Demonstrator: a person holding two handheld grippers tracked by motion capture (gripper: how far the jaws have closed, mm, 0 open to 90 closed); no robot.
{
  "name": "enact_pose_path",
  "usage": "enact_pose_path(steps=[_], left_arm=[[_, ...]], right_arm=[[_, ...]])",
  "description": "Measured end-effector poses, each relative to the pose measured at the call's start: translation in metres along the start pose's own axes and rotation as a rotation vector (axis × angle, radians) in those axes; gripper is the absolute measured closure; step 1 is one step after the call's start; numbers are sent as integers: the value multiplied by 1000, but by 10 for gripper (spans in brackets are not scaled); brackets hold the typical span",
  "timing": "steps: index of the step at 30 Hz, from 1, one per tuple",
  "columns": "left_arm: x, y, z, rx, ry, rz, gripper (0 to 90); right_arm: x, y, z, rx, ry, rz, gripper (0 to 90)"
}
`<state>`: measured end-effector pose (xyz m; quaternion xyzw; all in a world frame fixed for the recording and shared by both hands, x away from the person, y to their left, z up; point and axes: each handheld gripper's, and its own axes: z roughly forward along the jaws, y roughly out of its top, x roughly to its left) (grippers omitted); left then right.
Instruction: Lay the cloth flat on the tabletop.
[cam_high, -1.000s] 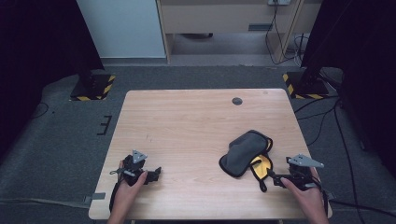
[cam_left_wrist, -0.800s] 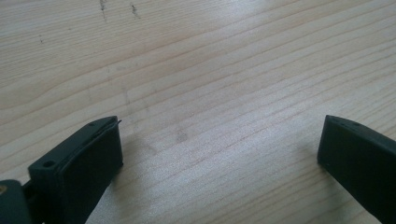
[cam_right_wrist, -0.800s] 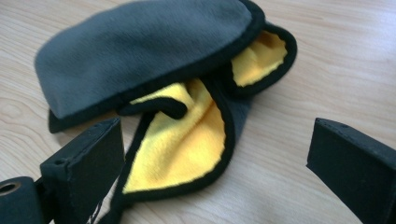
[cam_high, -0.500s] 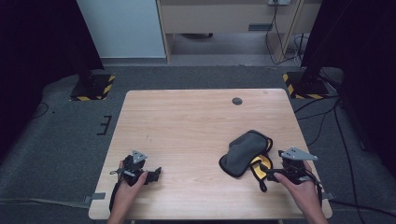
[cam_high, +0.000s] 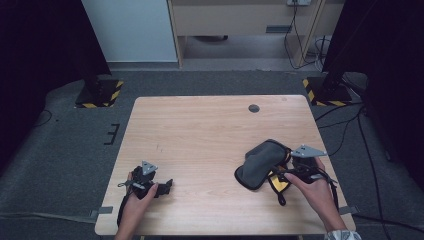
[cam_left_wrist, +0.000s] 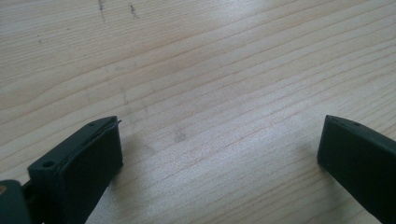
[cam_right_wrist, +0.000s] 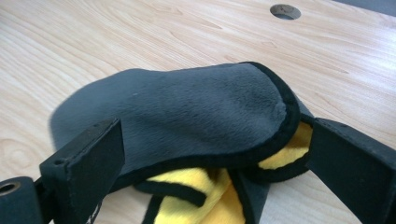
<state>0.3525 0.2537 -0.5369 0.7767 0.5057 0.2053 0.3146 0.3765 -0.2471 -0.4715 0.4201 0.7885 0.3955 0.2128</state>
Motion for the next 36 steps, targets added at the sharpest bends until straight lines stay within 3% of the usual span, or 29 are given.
enact_pose_path(steps=[13,18,22,27,28,30,36], left_arm=[[-1,1,1,0,-6,7,0],[-1,1,1,0,-6,7,0],[-1,1,1,0,-7,8,0],[-1,1,1,0,-7,8,0],[-1,1,1,0,-7,8,0],[-1,1,1,0,-7,8,0],[-1,1,1,1,-6,8,0]], right_arm=[[-1,4,43,46,30,-17,106],[-3,0,60,58,75,24,131],[-5,-3,67,66,89,29,181],[-4,-9,73,74,88,42,288],[-4,-10,72,64,79,34,380],[-4,-10,71,60,76,28,417],[2,-10,64,25,62,1,697]])
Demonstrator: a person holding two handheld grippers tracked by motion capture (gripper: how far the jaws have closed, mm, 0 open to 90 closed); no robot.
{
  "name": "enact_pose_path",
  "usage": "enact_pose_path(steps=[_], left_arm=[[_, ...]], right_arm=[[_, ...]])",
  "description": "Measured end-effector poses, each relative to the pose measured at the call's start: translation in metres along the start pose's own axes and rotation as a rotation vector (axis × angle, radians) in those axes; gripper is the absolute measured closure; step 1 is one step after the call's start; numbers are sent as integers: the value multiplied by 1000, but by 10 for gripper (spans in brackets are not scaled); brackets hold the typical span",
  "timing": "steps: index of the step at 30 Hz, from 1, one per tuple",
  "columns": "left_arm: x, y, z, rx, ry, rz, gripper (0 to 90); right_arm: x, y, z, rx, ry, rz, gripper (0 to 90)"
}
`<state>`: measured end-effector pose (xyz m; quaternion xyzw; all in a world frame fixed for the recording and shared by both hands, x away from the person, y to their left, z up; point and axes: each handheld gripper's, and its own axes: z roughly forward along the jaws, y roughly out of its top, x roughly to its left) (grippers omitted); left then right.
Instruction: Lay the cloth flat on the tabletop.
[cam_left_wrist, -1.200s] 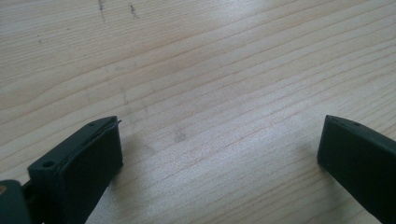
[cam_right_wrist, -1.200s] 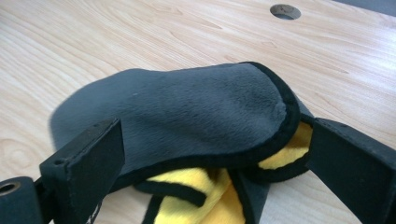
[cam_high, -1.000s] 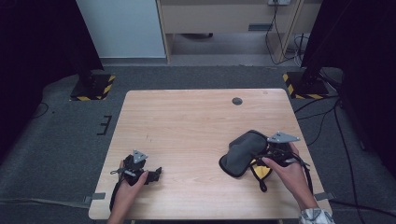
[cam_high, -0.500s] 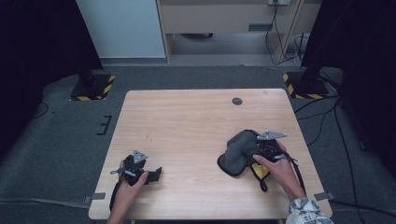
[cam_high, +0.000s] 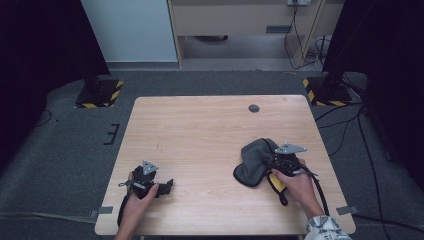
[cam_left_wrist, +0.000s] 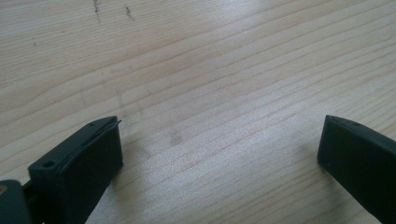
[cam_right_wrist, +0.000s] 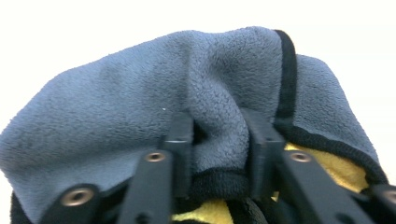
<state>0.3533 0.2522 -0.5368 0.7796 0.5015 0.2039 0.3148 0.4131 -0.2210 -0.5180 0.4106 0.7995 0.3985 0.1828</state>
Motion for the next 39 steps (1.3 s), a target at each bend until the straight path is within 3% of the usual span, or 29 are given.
enact_pose_path(steps=[7,11,21,25,29,39], left_arm=[[0,1,1,-1,-5,4,0],[0,1,1,0,-3,3,0],[-3,4,1,8,-9,4,20],[-7,7,1,9,-18,35,39],[-8,11,-3,-27,-27,22,42],[-11,21,-12,-104,-25,56,44]], right_arm=[[1,2,-6,-50,24,46,794],[4,12,-10,-68,36,37,803],[33,49,-9,-99,96,20,809],[48,65,-1,-102,105,16,809],[60,75,5,-101,98,11,809],[87,89,23,-95,127,11,808]])
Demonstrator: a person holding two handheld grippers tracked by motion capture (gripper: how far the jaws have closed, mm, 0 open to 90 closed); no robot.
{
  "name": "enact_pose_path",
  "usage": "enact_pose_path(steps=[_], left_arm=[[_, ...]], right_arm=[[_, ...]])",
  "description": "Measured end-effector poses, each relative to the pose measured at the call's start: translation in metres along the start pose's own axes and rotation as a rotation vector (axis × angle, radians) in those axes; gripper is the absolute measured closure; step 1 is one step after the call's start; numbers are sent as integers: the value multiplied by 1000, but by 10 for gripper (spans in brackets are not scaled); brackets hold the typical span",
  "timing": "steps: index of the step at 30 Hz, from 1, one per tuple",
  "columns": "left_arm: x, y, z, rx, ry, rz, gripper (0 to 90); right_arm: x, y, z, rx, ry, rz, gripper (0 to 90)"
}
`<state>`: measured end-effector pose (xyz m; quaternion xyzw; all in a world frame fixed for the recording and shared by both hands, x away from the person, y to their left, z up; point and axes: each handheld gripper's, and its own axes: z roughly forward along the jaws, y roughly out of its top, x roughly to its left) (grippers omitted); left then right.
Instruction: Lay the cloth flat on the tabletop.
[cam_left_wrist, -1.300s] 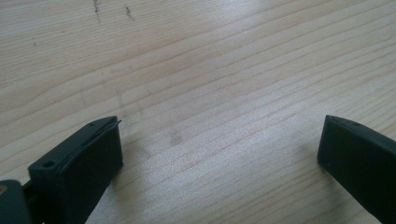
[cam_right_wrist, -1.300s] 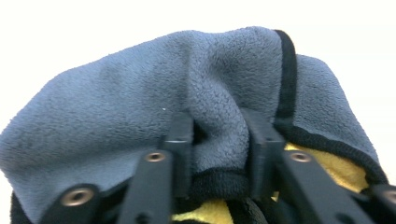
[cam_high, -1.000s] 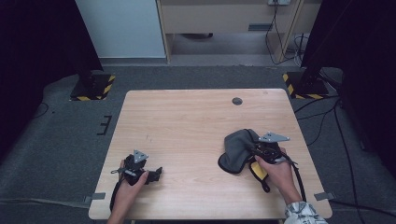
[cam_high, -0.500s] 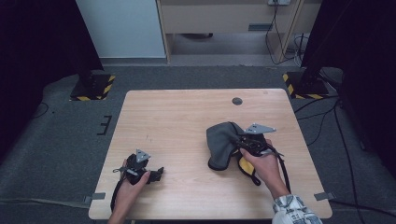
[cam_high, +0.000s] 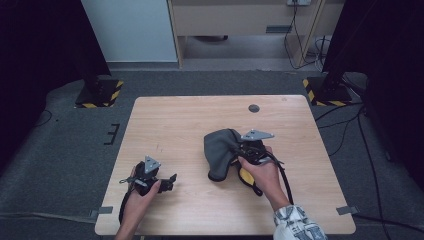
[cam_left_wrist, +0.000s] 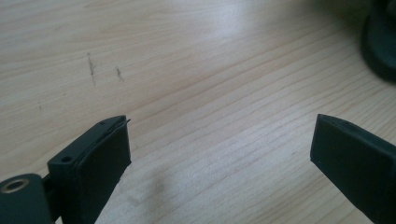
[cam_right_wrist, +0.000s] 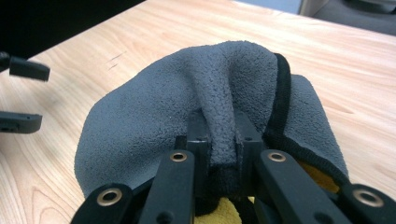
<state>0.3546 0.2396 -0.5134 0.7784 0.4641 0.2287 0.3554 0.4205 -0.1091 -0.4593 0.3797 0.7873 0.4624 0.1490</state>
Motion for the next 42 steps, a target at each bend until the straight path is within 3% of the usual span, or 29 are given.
enact_pose_path(steps=[6,13,21,23,24,25,27,28,29,30,31,32,34,37,42], left_arm=[[-3,6,-3,-21,0,42,45],[-10,20,-5,-26,-16,76,56],[-21,38,6,4,-35,96,98],[-24,43,10,4,-36,103,97],[-27,48,13,1,-41,107,98],[-27,48,13,1,-41,107,98],[-30,53,15,-3,-50,113,97],[-32,55,16,-4,-54,115,97],[-34,60,17,-4,-57,124,97],[-34,60,17,-4,-57,124,97],[-36,62,17,-1,-58,127,97],[-37,65,18,-4,-56,121,103],[-38,69,19,-7,-71,109,108],[-42,75,22,2,-68,128,108],[-48,79,24,-20,-113,143,107]], right_arm=[[15,3,25,21,5,-19,808],[18,11,40,20,1,-25,807],[25,5,53,58,-27,-75,804],[27,3,57,82,-18,-92,790],[28,0,61,92,5,-113,739],[28,0,61,92,5,-113,739],[27,0,58,74,25,-131,584],[27,0,58,74,25,-131,584],[26,1,53,65,35,-129,474],[26,2,50,72,47,-127,461],[26,2,50,72,47,-127,461],[26,3,41,51,20,-154,366],[25,4,36,44,21,-149,316],[23,4,30,50,18,-156,295],[15,5,14,37,17,-139,352]])
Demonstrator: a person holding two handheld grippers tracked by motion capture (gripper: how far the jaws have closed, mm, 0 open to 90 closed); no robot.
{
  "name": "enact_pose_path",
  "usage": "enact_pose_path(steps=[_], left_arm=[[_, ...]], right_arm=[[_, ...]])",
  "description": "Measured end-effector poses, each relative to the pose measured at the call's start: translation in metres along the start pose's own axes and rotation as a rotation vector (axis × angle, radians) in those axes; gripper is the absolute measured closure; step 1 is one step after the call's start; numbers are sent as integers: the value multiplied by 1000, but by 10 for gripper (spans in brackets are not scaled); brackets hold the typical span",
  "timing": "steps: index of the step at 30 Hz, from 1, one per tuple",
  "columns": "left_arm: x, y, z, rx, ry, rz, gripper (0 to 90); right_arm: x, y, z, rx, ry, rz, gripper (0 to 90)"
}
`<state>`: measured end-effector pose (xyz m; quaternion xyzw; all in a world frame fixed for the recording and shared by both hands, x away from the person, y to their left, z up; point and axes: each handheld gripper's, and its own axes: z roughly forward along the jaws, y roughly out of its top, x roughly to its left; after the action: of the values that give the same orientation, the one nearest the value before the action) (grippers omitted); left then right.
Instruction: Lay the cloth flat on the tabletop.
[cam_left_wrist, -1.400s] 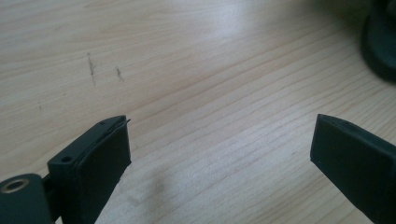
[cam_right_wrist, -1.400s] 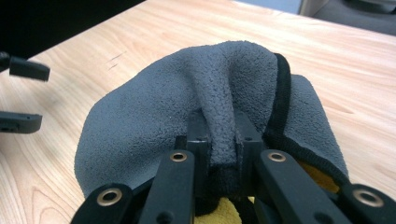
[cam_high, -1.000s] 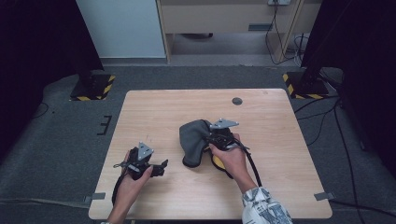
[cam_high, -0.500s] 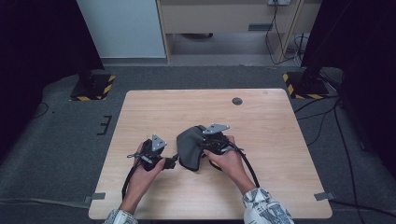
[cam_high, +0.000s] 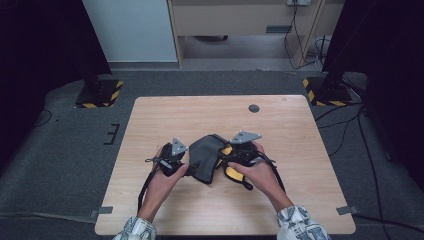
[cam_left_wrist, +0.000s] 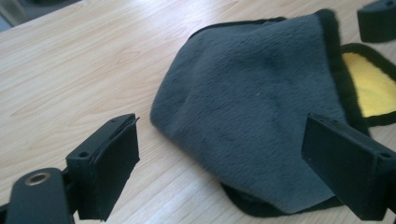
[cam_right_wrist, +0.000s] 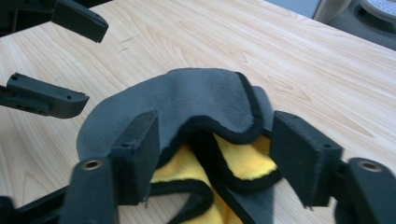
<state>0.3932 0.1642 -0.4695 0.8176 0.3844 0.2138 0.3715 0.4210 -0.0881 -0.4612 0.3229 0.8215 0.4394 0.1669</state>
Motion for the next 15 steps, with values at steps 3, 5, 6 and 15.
enact_pose_path(steps=[3,5,6,15], left_arm=[[-5,3,1,-10,-1,10,138],[-9,4,2,-11,3,17,154],[-10,5,2,-11,0,17,160],[-20,7,5,-8,-19,40,157]], right_arm=[[-8,-2,-9,-10,-9,10,447],[-13,-3,-15,-14,-29,15,516],[-15,-4,-17,-12,-34,18,551],[-30,-16,-28,0,-78,34,714]])
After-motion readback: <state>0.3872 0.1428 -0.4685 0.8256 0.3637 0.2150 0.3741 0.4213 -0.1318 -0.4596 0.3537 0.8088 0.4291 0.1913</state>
